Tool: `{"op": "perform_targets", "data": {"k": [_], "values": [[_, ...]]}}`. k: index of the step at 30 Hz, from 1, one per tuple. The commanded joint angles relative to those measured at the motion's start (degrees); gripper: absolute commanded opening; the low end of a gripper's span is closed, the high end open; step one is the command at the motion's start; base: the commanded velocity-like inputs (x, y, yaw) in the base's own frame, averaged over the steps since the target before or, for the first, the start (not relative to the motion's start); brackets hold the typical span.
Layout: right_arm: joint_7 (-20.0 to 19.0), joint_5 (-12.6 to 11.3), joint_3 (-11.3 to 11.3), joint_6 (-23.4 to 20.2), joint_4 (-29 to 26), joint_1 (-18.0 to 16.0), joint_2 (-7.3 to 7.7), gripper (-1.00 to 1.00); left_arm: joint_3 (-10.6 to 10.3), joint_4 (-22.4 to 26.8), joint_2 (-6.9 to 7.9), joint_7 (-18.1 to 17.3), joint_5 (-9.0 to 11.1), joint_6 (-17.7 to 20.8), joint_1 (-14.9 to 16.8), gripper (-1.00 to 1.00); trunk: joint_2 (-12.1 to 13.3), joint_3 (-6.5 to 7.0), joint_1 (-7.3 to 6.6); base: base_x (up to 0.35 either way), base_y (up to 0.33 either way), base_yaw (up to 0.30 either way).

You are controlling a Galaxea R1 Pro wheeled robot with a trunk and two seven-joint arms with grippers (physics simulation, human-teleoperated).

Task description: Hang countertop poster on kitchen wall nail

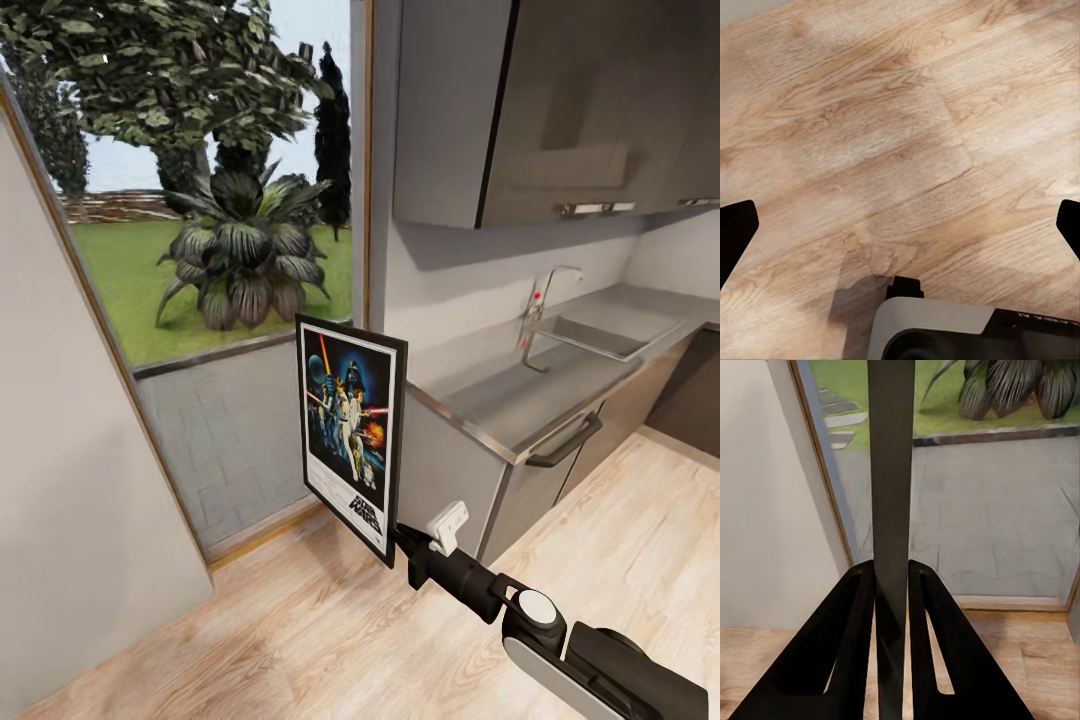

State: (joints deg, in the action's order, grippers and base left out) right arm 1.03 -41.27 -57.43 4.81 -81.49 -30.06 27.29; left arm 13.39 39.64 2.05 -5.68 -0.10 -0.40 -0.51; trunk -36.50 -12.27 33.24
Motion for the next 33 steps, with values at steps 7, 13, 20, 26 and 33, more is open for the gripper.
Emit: {"op": "perform_targets", "data": {"k": [7, 13, 20, 26, 33], "values": [[-0.1, -0.7, -0.3, 0.4, 0.0, -0.1, 0.04, -1.0, 0.2, 0.1, -0.03, -0.4, 0.0, 0.0, 0.0, 1.0, 2.8, 1.19, -1.52, 0.0, 0.0, 0.0], [-0.1, -0.7, -0.3, 0.4, 0.1, -0.1, 0.04, -1.0, 0.2, 0.0, -0.03, -0.4, 0.0, 0.0, 0.0, 1.0, 5.2, 2.26, -2.84, 0.0, 0.0, 0.0], [-0.1, -0.7, -0.3, 0.4, 0.0, -0.1, 0.04, -1.0, 0.1, 0.0, -0.03, -0.4, 0.0, 0.0, 0.0, 1.0, 8.0, 3.52, -4.38, 0.0, 0.0, 0.0], [-0.1, -0.7, -0.3, 0.4, 0.0, -0.1, 0.04, -1.0, 0.1, 0.0, -0.04, -0.4, -0.1, 0.0, 0.0, 1.0, 10.4, 4.6, -5.7, 0.0, 0.0, 0.0], [-0.1, -0.7, -0.3, 0.4, 0.0, -0.1, 0.04, -1.0, 0.1, 0.0, -0.03, -0.4, 0.0, 0.1, 0.0, 1.0, 13.2, 5.85, -7.23, 0.0, 0.0, 0.0]]}}
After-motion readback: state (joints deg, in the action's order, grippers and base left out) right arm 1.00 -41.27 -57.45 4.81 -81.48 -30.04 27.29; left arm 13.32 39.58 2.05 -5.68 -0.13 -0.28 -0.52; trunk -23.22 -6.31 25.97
